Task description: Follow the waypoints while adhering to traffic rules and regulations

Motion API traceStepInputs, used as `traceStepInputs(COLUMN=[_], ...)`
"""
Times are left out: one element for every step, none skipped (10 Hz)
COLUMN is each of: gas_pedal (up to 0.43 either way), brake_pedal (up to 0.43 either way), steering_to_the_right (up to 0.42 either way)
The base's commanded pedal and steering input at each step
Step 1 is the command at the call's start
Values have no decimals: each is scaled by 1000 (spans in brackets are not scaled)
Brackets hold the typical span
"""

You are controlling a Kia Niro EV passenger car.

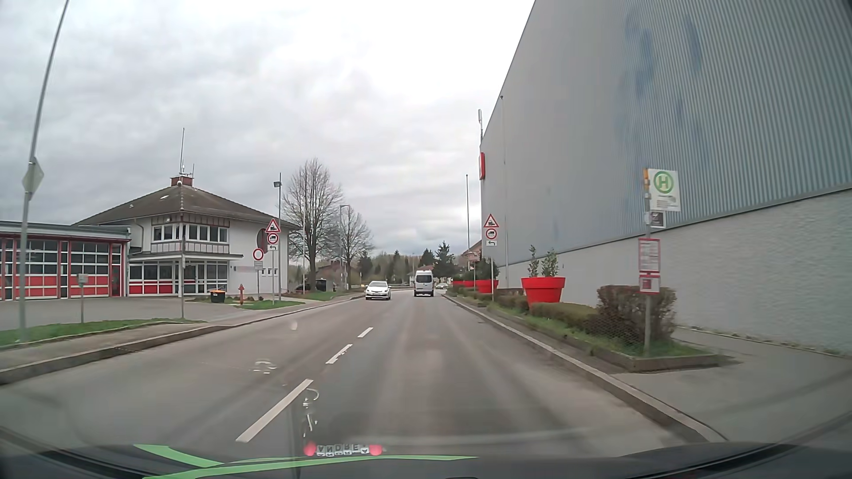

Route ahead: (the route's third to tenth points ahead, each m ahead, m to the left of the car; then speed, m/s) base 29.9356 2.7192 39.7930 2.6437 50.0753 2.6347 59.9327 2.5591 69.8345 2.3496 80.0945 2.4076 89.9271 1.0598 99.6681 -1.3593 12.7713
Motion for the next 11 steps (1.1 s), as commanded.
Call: traceStepInputs(gas_pedal=[59,59,59,67,79,79,79,79,98,110,110], brake_pedal=[0,0,0,0,0,0,0,0,0,0,0], steering_to_the_right=[4,3,4,2,0,0,0,0,0,0,0])
